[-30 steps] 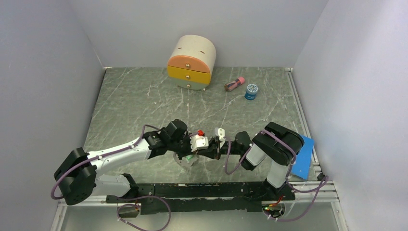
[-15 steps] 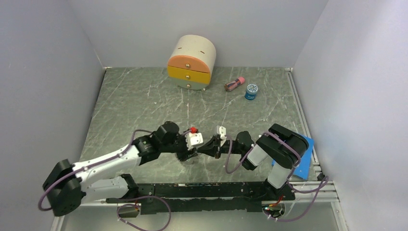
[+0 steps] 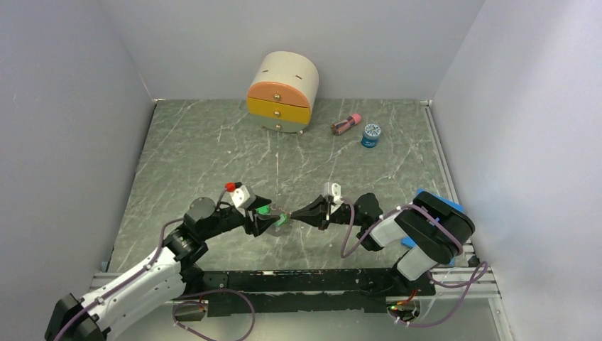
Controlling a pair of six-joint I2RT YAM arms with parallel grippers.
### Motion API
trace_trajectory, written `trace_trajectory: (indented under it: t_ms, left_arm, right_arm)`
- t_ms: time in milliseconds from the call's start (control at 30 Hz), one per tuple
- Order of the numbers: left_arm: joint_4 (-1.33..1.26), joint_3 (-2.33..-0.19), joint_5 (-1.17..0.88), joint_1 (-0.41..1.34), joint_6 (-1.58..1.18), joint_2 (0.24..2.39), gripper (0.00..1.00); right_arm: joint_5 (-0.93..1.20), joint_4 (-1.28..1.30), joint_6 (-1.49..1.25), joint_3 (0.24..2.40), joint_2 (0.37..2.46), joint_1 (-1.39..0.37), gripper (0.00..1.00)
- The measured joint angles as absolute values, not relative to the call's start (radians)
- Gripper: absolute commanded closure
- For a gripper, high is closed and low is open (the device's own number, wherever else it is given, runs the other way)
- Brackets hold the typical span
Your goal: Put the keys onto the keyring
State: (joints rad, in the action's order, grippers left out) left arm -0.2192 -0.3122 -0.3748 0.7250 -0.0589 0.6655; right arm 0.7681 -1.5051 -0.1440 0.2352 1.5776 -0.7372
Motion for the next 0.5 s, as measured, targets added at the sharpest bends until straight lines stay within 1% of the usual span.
trace_trajectory:
  t_ms: [167, 500]
  left_arm:
    - [-0.374, -0.221, -0.486, 0.625, -0.160, 0.630, 0.45]
    - [-0.618, -0.197, -0.722, 0.599, -0.173, 0.819, 0.57]
  right_arm:
    - [0.781, -1.505, -0.160, 0.236, 1.550, -0.738, 1.00]
    - [0.819, -1.505, -0.153, 0.247, 1.493, -0.747, 1.00]
